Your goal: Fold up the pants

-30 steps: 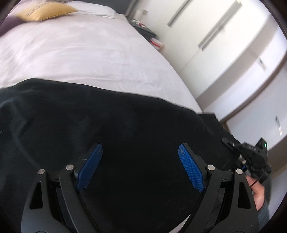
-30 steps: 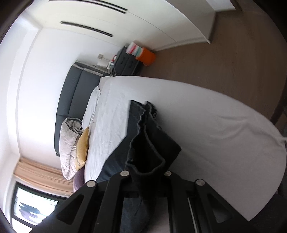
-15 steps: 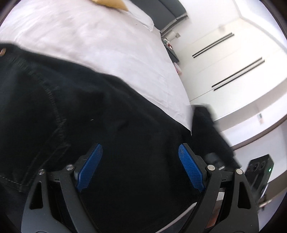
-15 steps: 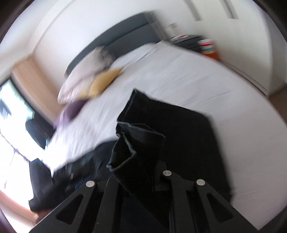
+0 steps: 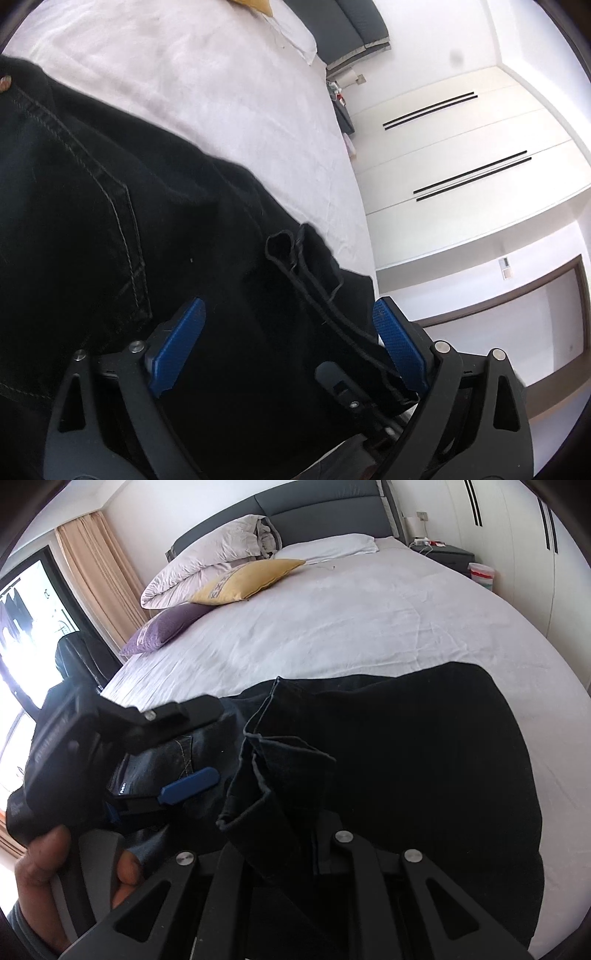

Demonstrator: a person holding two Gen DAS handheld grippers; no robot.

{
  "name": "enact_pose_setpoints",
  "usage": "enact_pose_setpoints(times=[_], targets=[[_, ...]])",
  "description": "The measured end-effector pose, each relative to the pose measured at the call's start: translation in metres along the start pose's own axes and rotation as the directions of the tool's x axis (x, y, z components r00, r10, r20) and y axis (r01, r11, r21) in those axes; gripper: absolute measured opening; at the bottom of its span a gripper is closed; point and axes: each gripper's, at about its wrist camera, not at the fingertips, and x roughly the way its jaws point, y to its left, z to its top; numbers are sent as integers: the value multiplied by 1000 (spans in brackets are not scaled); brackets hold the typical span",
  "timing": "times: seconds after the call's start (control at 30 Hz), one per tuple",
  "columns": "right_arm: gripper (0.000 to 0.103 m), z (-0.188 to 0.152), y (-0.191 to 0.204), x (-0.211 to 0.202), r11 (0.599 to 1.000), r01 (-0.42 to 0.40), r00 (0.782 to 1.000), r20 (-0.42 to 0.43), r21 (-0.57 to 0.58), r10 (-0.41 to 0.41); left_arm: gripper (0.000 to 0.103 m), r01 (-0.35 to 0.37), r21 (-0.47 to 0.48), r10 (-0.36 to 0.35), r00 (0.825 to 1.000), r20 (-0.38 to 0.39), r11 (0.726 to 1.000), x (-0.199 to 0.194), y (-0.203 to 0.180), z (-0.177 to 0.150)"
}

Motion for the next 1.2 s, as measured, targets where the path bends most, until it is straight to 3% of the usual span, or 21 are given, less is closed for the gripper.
enact_pose_setpoints(times=[0.2,0.3,0.47,0.6,0.67,0.7,0.73,0.8,0.87,1.2], targets=[[10,5,4,7,1000,2,1000,2,21,-2,92,-38,50,39,999,-16,998,4,-12,10],[10,4,2,5,999,-6,1000,19,36,6,92,-141,144,155,983,-96,979,20,-31,15],[10,2,2,-7,999,-20,997,73,41,17,92,-117,148,138,981,-139,982,28,-47,19],[10,-3,1,-6,998,-34,997,67,50,31,91,-137,155,167,965,-203,978,47,-55,20],[10,-5,2,-9,998,-38,997,76,50,34,82,-129,158,164,958,-236,979,55,-58,19],[11,-6,-1,-12,998,-40,996,81,51,36,61,-128,163,165,955,-245,978,62,-59,17],[11,-7,-1,-13,998,-42,996,83,51,37,33,-135,166,174,951,-254,977,65,-58,16],[11,-7,2,-14,998,-46,996,85,47,42,12,-134,158,172,951,-259,978,59,-57,10],[12,-8,5,-14,998,-49,995,83,39,46,7,-126,174,168,953,-253,977,57,-59,10],[12,-9,43,-3,997,-72,995,70,-31,74,7,-160,219,209,952,-225,963,39,-32,12]])
